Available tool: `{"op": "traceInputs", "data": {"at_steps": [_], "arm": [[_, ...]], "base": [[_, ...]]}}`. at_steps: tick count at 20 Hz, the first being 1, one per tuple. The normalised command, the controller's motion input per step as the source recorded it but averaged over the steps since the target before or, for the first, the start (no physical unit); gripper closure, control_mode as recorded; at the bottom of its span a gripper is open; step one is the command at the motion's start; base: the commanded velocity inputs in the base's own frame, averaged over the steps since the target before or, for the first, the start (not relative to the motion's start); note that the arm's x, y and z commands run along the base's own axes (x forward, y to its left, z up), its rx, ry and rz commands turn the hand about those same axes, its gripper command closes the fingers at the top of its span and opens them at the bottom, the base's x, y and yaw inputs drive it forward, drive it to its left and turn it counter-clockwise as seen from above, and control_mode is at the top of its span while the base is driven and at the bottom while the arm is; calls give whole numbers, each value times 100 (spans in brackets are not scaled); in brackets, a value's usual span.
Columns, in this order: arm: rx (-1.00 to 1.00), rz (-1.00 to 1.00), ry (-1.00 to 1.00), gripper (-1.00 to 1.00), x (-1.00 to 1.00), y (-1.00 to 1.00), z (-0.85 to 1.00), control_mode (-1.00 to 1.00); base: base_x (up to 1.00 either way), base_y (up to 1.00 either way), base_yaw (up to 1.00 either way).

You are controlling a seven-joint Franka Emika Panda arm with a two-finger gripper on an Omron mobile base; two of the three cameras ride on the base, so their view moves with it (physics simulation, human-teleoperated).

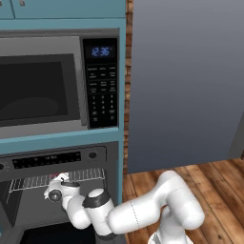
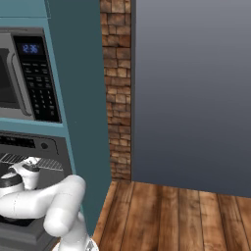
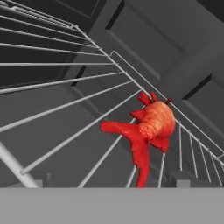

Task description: Take the fish from the oven and place it on the plate on the counter.

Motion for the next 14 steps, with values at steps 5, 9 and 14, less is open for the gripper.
{"op": "traceInputs", "data": {"at_steps": [5,9,14], "arm": [[33,0,-29,-100,0,-21,-100,-100],[38,0,-38,-100,7,-20,-100,-100],[40,0,-19,-100,2,0,-85,-100]], "base": [[0,0,0],[0,0,0],[0,0,0]]}}
